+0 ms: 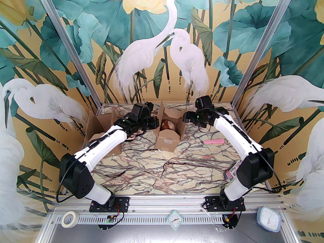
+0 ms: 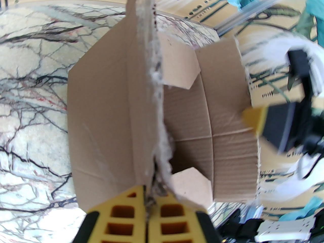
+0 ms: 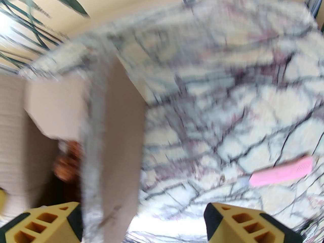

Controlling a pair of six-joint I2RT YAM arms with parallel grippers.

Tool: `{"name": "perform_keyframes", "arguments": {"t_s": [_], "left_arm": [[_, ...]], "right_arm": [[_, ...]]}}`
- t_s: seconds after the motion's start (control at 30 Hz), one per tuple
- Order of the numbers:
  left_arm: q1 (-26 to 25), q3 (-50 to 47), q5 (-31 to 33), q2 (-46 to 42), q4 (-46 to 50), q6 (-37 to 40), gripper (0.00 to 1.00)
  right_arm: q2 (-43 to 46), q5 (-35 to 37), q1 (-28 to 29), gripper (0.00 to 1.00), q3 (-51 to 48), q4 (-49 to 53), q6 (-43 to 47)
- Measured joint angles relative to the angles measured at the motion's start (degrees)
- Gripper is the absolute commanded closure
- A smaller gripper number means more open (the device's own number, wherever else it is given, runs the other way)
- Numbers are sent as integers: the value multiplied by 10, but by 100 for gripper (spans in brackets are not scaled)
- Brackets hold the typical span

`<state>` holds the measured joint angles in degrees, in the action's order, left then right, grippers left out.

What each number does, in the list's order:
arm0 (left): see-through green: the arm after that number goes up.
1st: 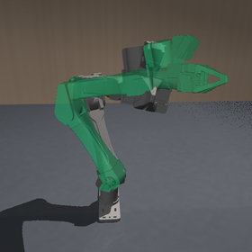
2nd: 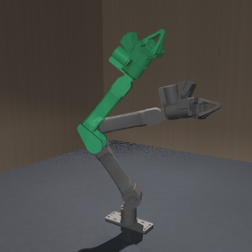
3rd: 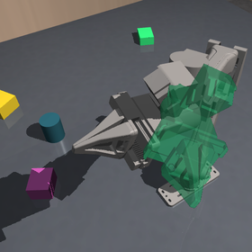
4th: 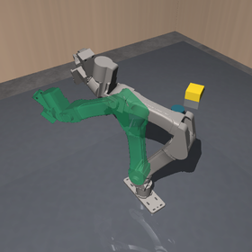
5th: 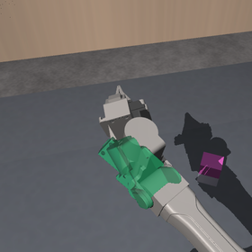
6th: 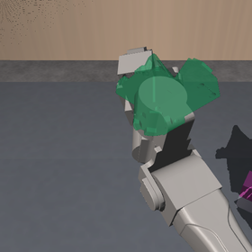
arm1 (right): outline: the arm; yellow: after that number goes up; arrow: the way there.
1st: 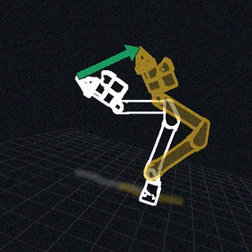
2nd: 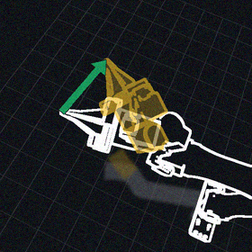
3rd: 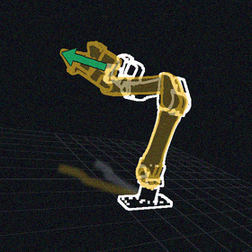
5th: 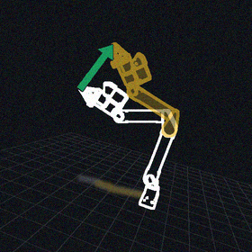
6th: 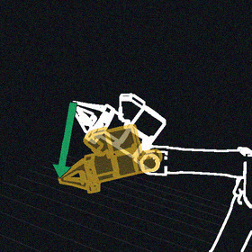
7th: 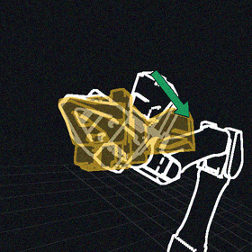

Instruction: Unpack the express box

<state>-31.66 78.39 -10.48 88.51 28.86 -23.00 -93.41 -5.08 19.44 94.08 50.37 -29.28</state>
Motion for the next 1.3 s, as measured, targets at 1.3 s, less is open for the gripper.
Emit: {"name": "perform_keyframes", "arguments": {"t_s": [1.3], "left_arm": [[-63, -11, 31, -21, -109, 113, 100]], "right_arm": [[-163, -9, 95, 19, 16, -97, -63]]}}
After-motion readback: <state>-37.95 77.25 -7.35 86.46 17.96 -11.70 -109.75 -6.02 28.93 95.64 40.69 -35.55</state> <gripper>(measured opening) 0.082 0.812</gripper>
